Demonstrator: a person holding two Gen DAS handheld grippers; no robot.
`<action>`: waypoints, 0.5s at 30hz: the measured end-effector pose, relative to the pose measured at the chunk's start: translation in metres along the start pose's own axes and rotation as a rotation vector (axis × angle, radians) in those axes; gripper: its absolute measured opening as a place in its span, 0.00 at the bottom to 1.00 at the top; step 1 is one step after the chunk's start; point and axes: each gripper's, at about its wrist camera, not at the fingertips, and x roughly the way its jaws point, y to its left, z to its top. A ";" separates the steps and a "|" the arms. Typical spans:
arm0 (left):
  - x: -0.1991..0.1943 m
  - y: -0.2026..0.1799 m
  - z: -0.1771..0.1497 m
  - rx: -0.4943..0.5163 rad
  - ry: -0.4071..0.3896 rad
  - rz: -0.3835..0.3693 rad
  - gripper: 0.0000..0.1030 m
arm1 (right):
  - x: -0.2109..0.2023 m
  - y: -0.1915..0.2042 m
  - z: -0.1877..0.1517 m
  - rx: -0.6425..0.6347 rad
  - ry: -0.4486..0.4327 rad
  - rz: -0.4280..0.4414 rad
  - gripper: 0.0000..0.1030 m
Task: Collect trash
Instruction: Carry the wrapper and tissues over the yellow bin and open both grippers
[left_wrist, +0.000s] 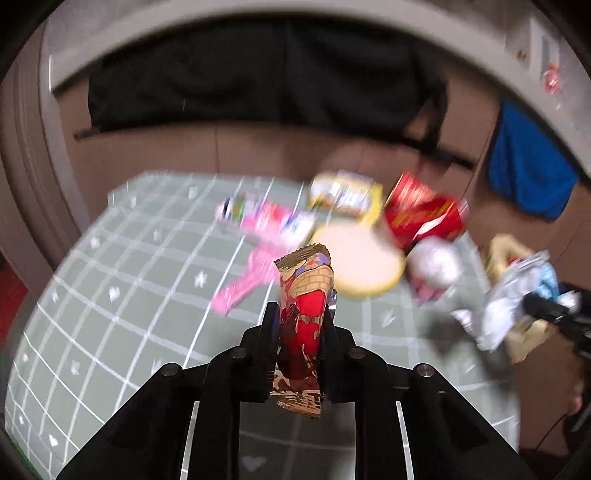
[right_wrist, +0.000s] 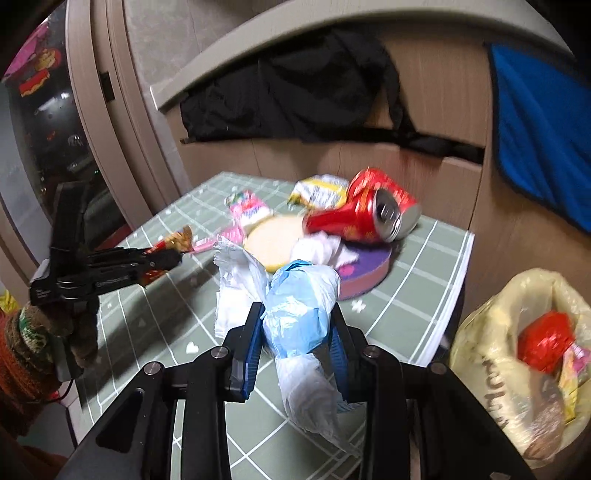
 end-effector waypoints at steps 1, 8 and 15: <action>-0.009 -0.007 0.007 0.005 -0.029 -0.009 0.20 | -0.005 -0.001 0.003 0.001 -0.015 -0.002 0.30; -0.057 -0.065 0.049 0.044 -0.178 -0.125 0.20 | -0.057 -0.018 0.025 0.016 -0.143 -0.045 0.30; -0.082 -0.133 0.077 0.071 -0.310 -0.292 0.20 | -0.122 -0.049 0.044 0.040 -0.267 -0.159 0.30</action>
